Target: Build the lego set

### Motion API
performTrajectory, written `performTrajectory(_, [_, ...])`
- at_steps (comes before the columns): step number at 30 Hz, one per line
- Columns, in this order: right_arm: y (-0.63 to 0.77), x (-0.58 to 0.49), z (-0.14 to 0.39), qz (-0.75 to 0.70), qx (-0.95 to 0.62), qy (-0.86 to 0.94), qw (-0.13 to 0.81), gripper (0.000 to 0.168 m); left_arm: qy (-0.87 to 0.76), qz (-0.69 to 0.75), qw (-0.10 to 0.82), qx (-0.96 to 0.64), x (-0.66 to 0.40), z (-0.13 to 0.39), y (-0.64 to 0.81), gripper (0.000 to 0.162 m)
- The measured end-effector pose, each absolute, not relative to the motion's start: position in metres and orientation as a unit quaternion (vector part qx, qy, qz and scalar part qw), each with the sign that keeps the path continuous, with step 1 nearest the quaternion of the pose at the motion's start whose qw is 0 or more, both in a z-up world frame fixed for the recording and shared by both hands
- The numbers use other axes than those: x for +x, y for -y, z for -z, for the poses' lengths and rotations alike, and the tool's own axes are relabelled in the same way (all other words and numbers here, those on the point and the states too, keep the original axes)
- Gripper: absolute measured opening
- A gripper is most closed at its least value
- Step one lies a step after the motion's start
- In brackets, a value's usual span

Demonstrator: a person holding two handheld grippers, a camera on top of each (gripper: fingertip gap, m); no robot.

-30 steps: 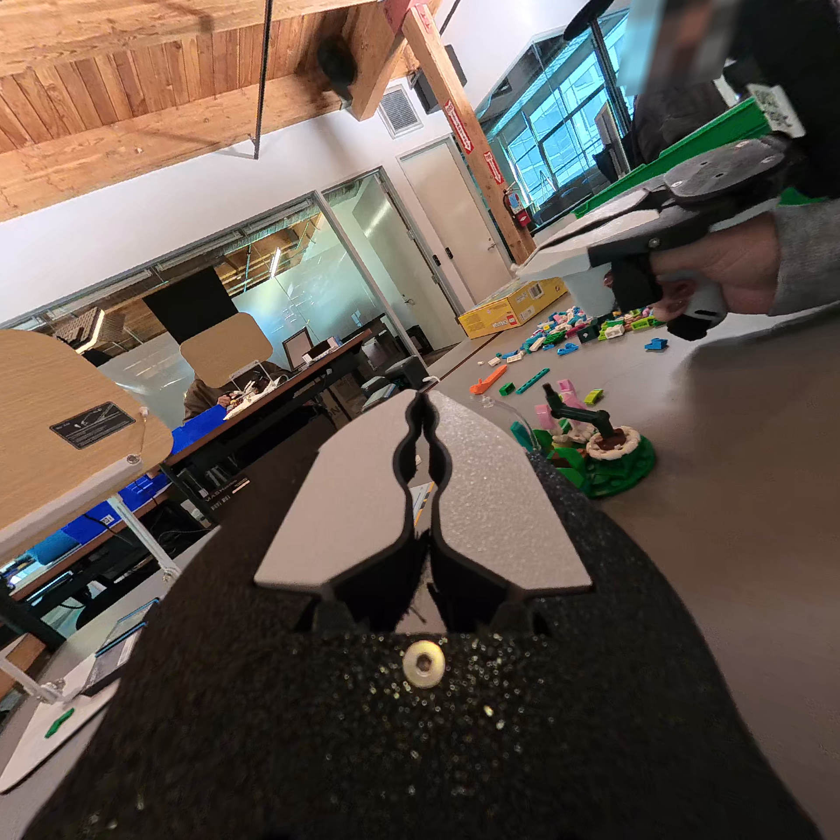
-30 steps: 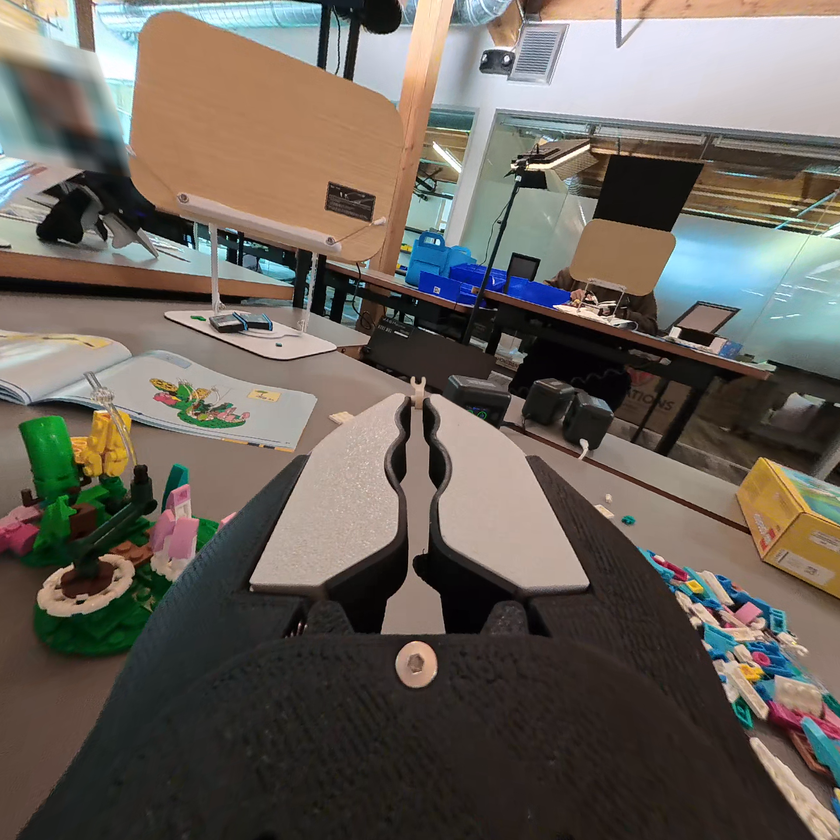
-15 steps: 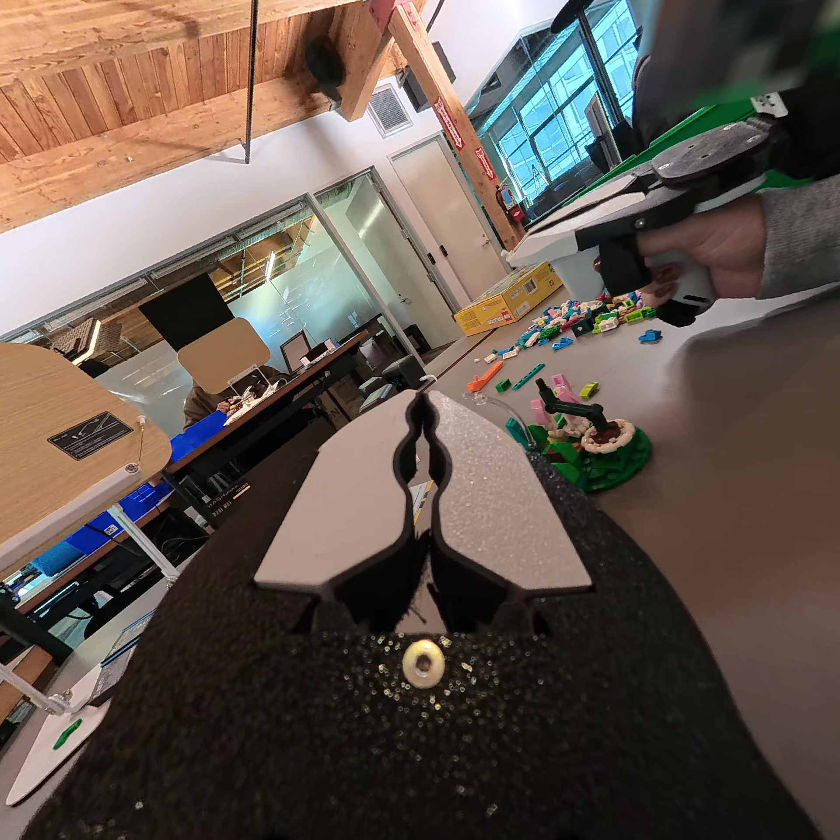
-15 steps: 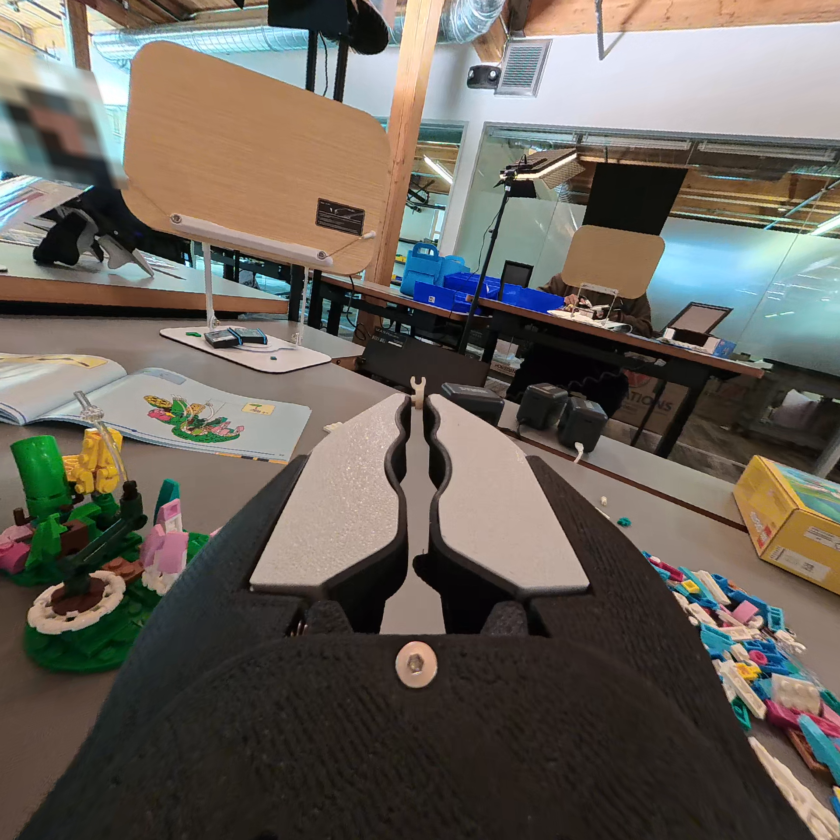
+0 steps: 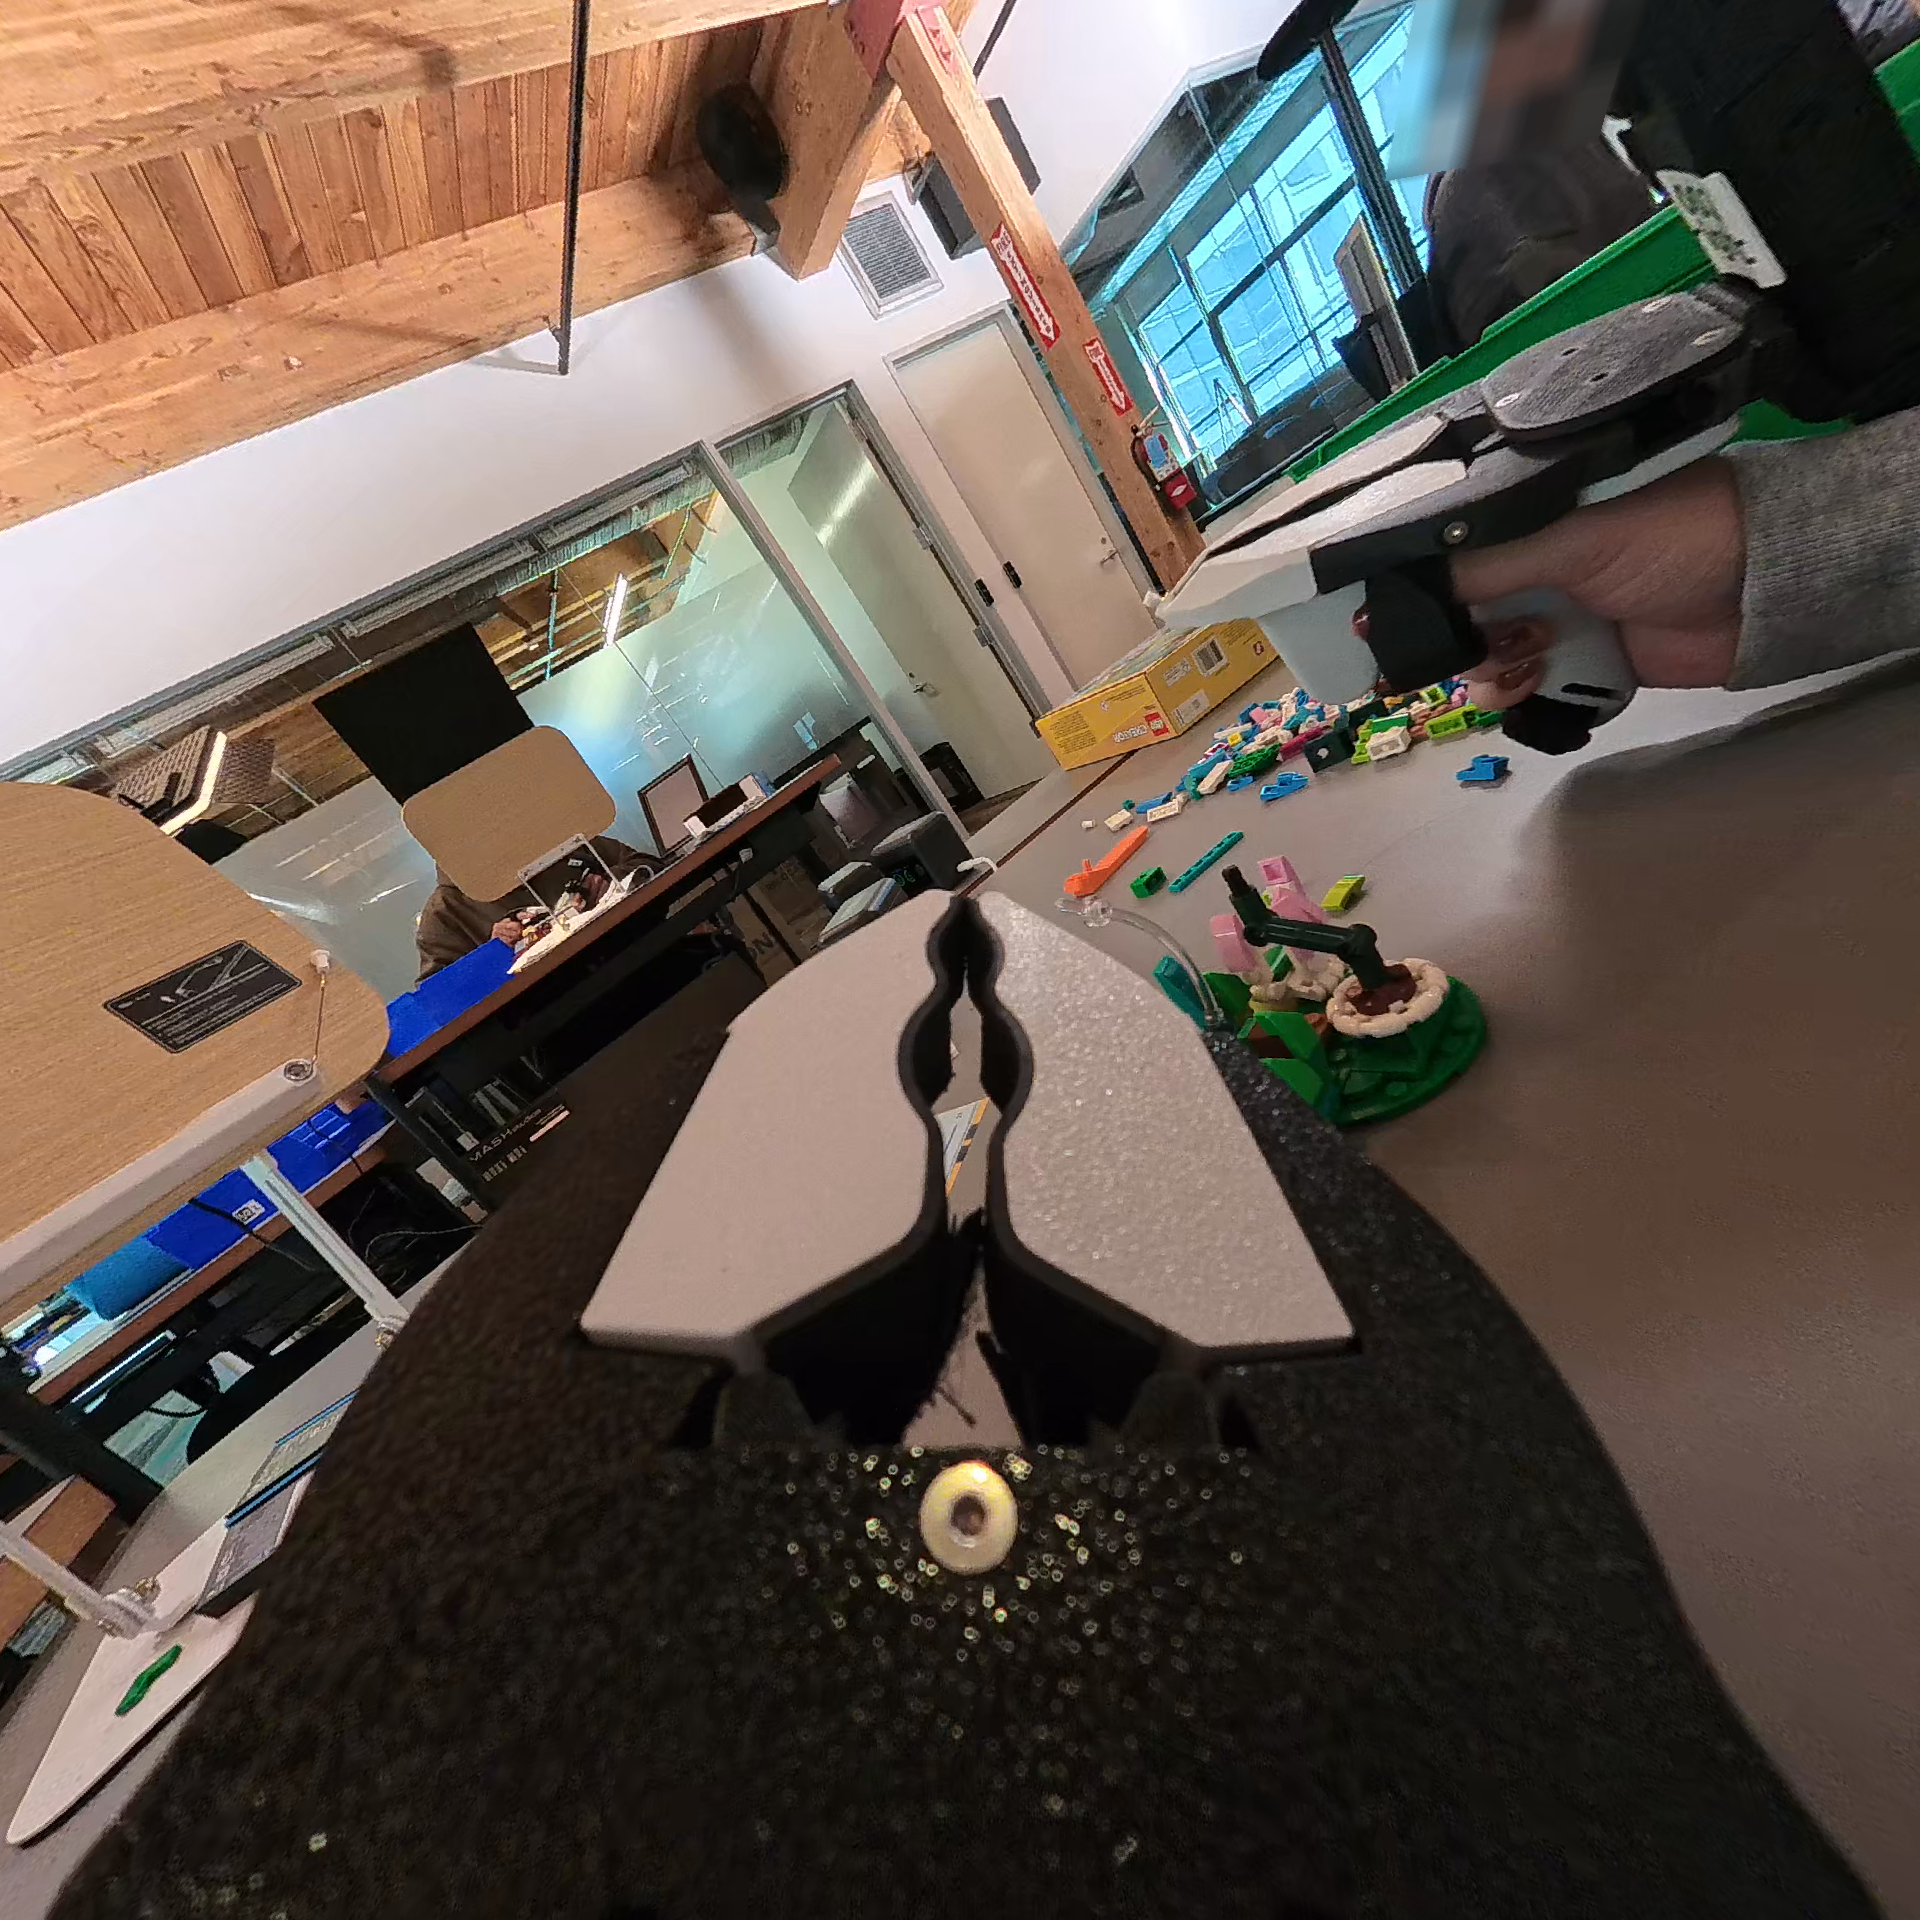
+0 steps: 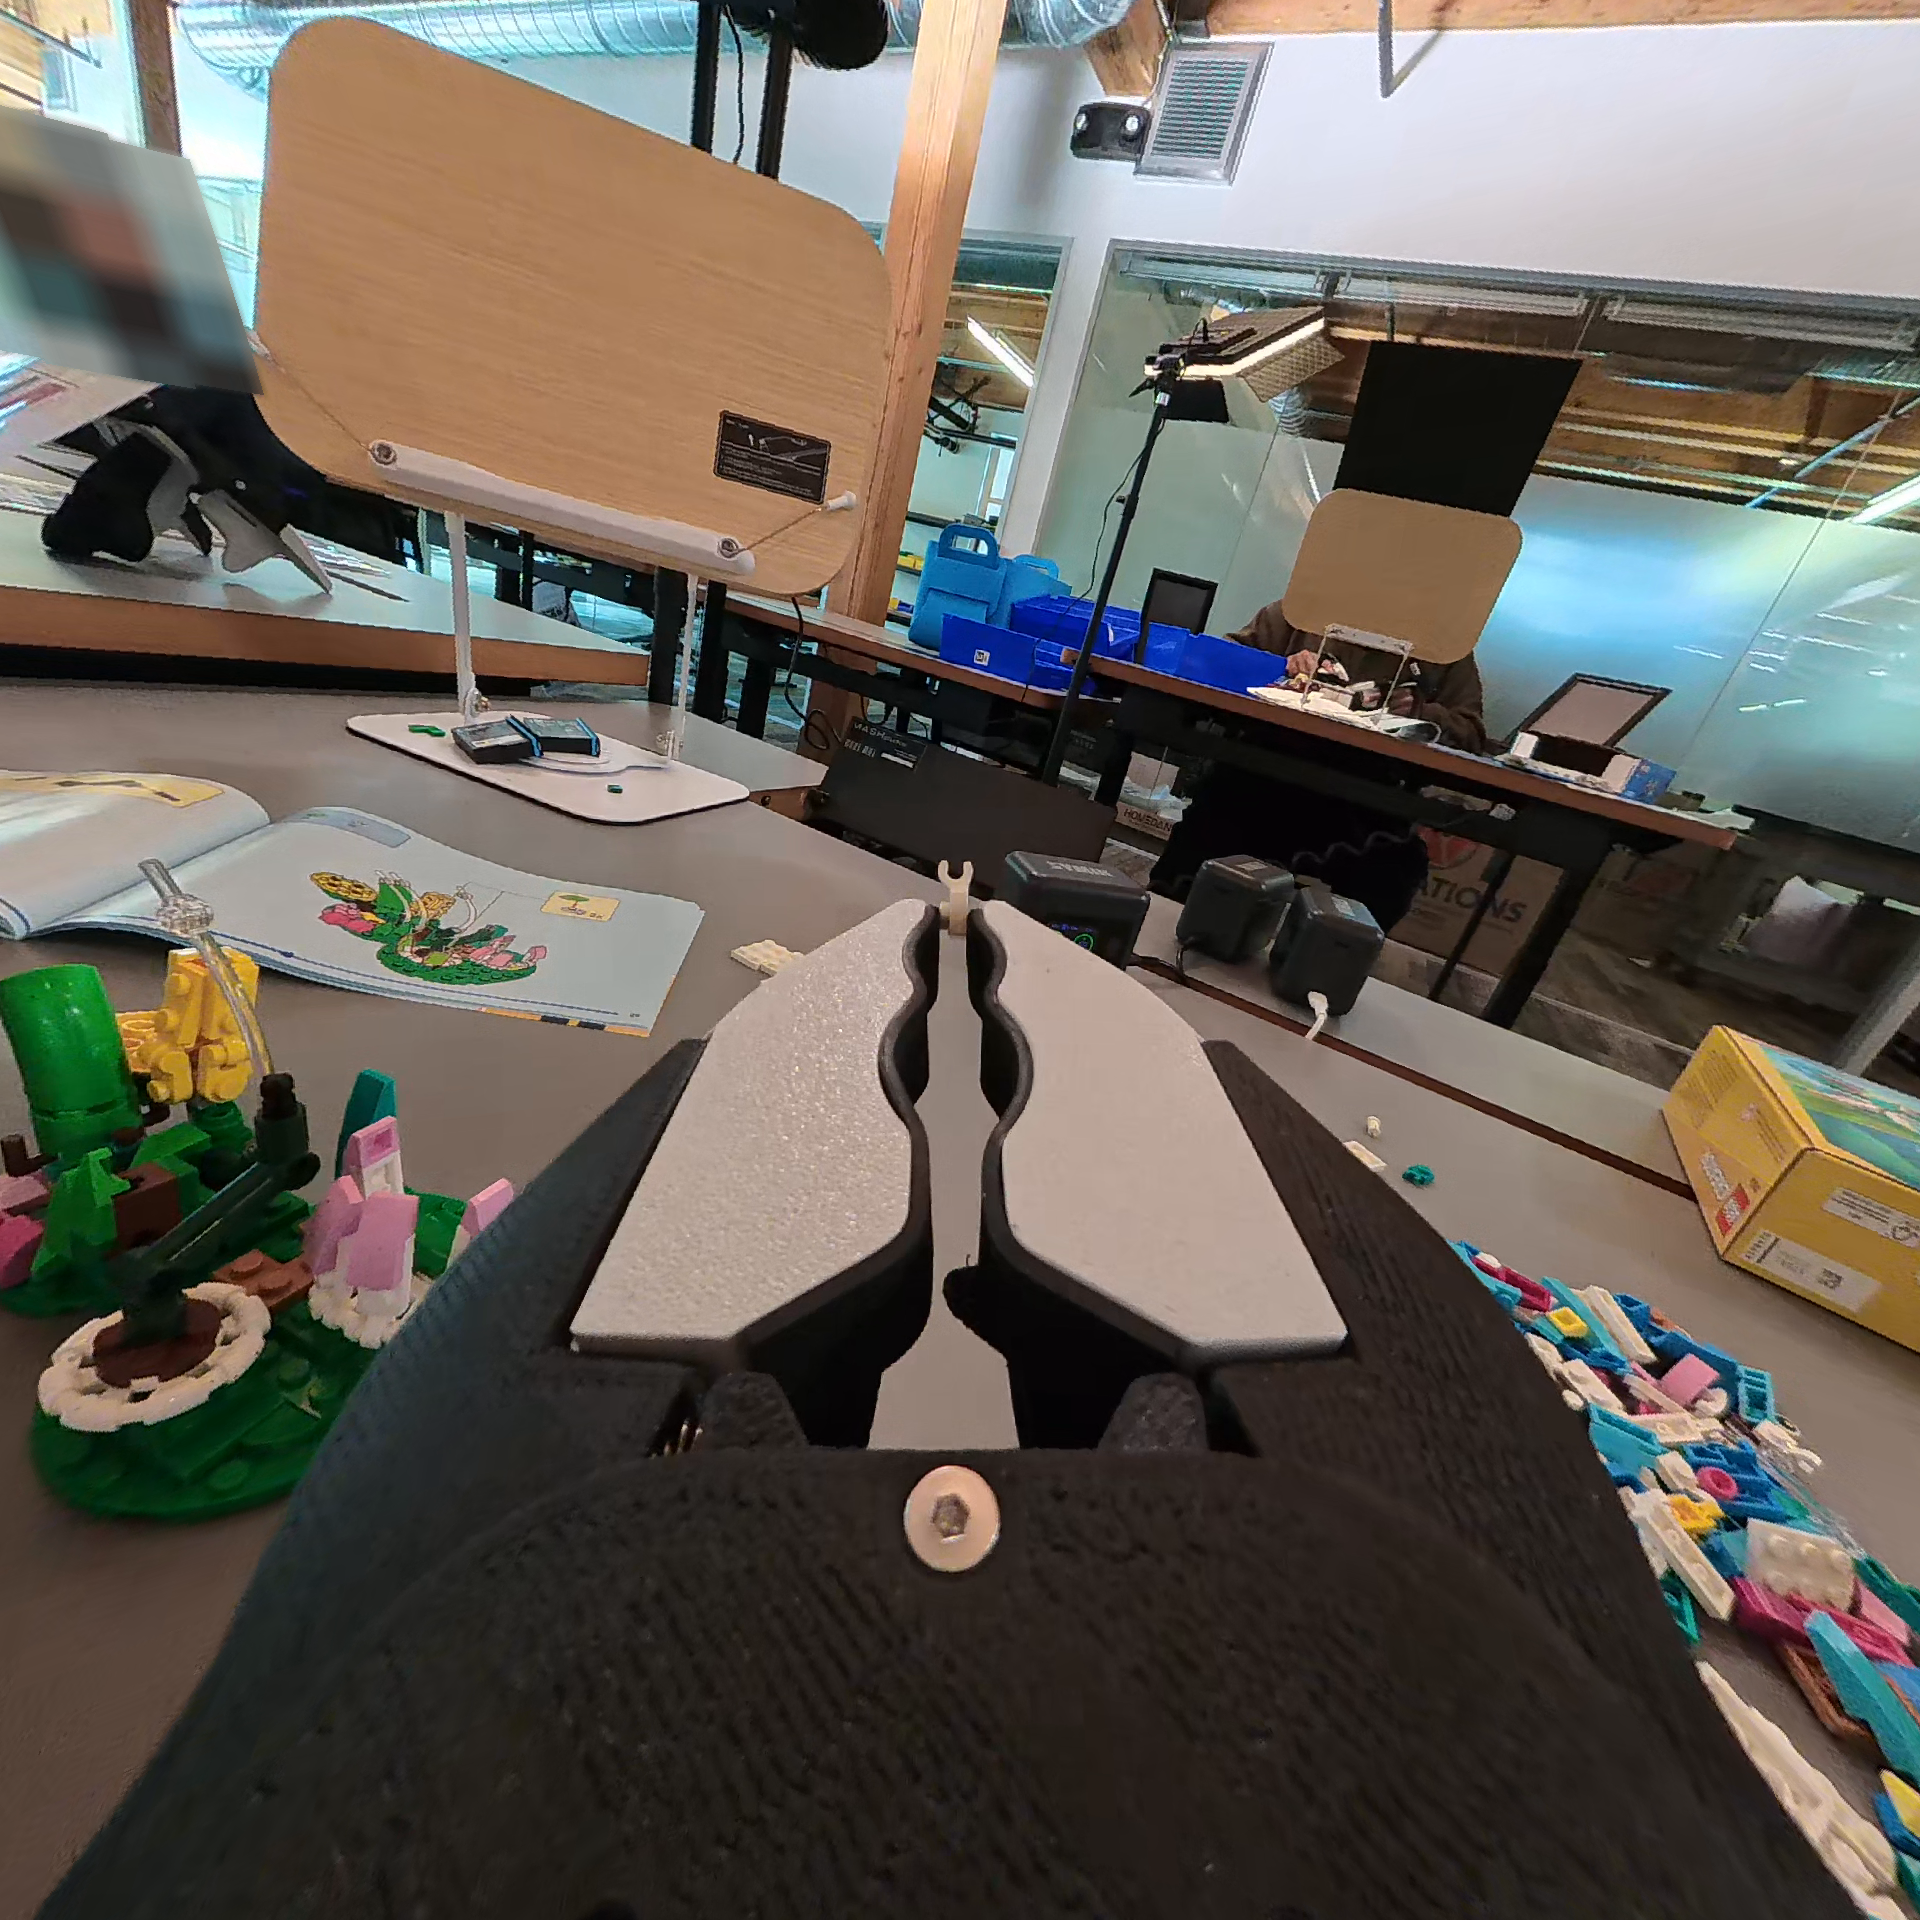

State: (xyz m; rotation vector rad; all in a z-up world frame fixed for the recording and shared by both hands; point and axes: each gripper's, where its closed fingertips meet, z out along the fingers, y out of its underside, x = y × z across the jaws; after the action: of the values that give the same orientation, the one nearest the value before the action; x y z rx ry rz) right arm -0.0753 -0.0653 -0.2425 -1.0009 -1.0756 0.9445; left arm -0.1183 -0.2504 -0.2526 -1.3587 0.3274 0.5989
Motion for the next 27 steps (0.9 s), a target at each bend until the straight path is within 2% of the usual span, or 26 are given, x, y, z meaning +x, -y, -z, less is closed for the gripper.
performTrajectory(12, [0.074,-0.081,0.254,-0.440,-0.453,0.500,0.593,0.003,-0.160,-0.279,0.719,-0.616,-0.115,0.255,0.250,0.000])
performTrajectory(23, [0.084,-0.072,0.253,-0.336,-0.398,0.561,0.643,0.003,-0.168,-0.286,0.717,-0.613,-0.112,0.255,0.250,0.000])
performTrajectory(27, [0.121,-0.060,0.244,-0.387,-0.376,0.601,0.590,0.004,-0.203,-0.287,0.731,-0.585,-0.096,0.248,0.253,0.000])
